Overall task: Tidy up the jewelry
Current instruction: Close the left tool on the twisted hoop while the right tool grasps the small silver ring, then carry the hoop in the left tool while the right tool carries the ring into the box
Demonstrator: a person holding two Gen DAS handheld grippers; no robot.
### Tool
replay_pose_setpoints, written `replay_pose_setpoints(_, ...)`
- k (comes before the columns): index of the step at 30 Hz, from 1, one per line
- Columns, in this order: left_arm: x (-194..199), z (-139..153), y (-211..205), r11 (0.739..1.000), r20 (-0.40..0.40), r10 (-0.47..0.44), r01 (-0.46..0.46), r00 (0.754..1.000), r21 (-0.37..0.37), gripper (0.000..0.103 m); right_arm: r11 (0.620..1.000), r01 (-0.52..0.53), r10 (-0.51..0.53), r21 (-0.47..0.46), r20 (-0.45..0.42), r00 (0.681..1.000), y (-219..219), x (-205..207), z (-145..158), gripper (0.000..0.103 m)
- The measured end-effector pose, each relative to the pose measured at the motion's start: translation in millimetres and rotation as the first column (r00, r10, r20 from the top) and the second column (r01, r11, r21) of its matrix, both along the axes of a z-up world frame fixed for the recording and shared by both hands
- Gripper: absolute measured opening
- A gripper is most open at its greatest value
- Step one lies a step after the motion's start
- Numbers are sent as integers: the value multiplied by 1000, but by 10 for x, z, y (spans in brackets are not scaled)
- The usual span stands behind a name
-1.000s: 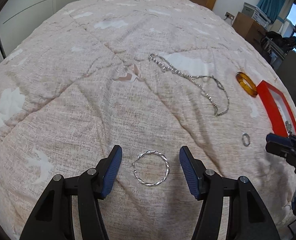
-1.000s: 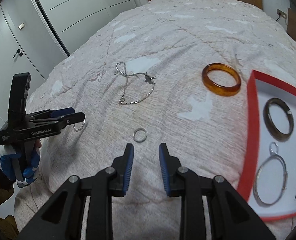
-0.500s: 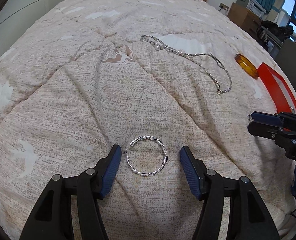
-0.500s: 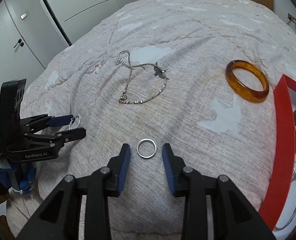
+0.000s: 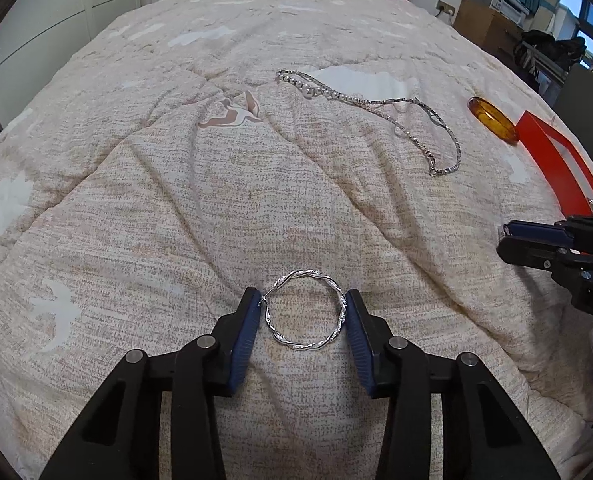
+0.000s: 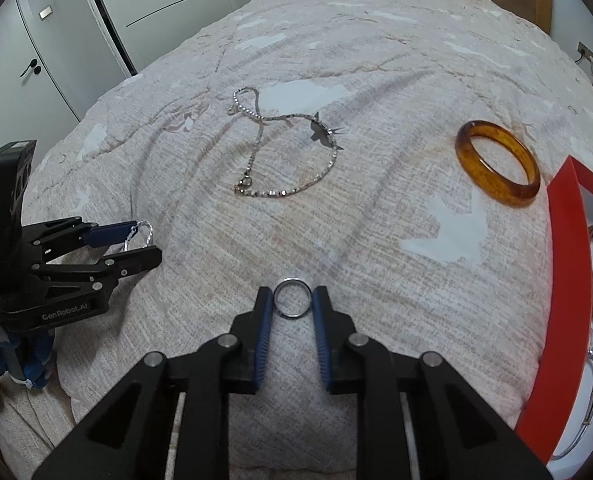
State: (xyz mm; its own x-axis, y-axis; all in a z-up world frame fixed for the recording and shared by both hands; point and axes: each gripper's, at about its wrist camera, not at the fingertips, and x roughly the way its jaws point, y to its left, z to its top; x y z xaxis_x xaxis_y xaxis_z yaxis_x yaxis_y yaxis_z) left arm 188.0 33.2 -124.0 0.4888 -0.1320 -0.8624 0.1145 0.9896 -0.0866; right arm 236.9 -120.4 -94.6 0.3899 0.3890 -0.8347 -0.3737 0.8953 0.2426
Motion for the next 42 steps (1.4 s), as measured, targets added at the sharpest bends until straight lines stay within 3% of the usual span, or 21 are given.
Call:
replay_pose_setpoints(11,-192,191,-44,999,-5,23,-23,1000,-42,42,1000,13,-13,16,22,1000,-97,-436,300,19)
replay_pose_setpoints(23,-627,669,-144,996,58,15,-9,998,-87,42,995,83,-88,50,107,990,-360,-1079,807,19)
replay_pose_setpoints(33,-776,1024,-1020,984,85,-122,132,989,-121,42,974,205,-217,93,148,965,-1085,-1536,957,19)
replay_pose_setpoints(42,-312,1194,-2150,949,96,-283,294,954,-117,42,948,308,-317,76,164,934,-1978,-1521,973,19)
